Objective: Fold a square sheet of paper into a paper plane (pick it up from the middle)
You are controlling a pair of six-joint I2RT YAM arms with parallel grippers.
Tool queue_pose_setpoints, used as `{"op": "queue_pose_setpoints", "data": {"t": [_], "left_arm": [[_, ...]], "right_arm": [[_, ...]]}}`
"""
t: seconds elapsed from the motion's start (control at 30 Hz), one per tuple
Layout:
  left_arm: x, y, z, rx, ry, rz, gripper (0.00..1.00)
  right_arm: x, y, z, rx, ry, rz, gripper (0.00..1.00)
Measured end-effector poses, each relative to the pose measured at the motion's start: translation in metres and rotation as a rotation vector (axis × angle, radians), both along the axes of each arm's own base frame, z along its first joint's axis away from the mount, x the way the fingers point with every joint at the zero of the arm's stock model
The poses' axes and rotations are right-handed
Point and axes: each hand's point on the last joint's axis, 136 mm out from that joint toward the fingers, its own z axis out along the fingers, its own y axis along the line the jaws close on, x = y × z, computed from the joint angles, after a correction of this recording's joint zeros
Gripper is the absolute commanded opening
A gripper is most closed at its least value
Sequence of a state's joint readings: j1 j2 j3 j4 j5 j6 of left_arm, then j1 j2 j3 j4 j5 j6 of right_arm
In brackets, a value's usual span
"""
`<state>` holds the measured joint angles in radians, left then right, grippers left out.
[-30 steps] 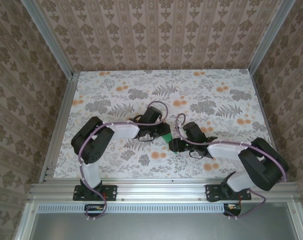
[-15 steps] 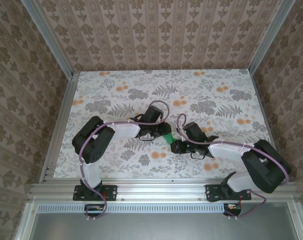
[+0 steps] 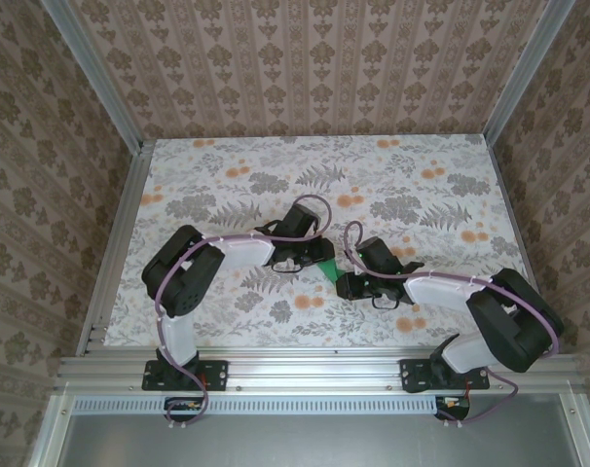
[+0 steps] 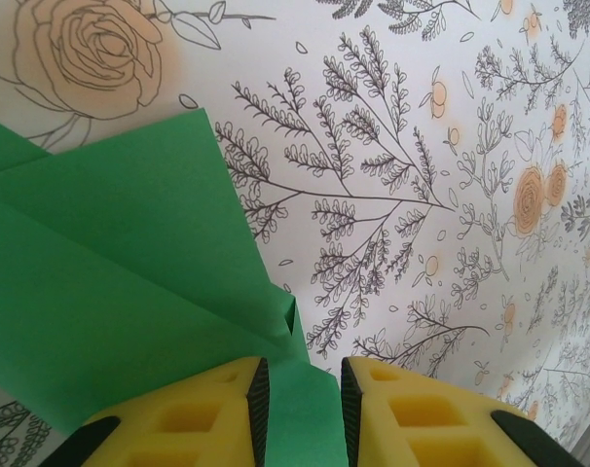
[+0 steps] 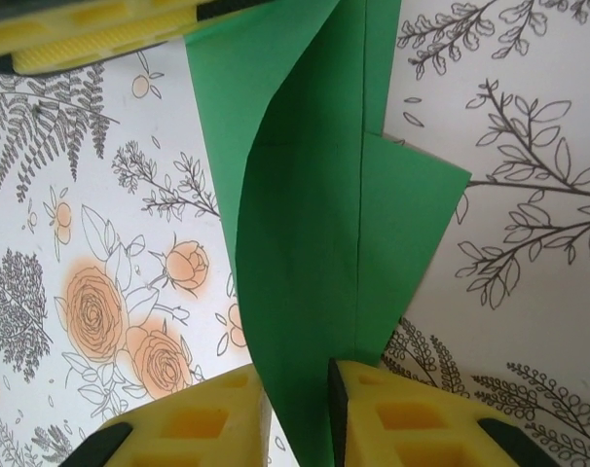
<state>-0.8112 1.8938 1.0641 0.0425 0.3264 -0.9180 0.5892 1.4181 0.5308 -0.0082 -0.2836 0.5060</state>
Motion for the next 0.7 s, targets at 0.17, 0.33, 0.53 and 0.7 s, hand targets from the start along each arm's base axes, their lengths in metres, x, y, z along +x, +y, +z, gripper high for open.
{"op": "queue_pose_setpoints", "data": {"t": [0.17, 0.33, 0.53, 0.7], "left_arm": [[-0.001, 0.000, -0.002, 0.006, 0.005, -0.006, 0.28], [-0.002, 0.000, -0.004, 0.010, 0.008, -0.008, 0.28], [-0.002, 0.000, -0.004, 0.011, 0.008, -0.011, 0.28], [-0.002, -0.003, -0.001, 0.006, 0.004, -0.015, 0.28]], "right_arm": [[-0.002, 0.001, 0.005, 0.015, 0.000, 0.008, 0.28], [-0.003, 0.003, 0.011, 0.030, -0.008, 0.014, 0.27], [-0.001, 0.004, 0.009, 0.022, 0.001, 0.017, 0.19], [-0.002, 0.004, 0.004, 0.012, 0.019, 0.019, 0.12]]}}
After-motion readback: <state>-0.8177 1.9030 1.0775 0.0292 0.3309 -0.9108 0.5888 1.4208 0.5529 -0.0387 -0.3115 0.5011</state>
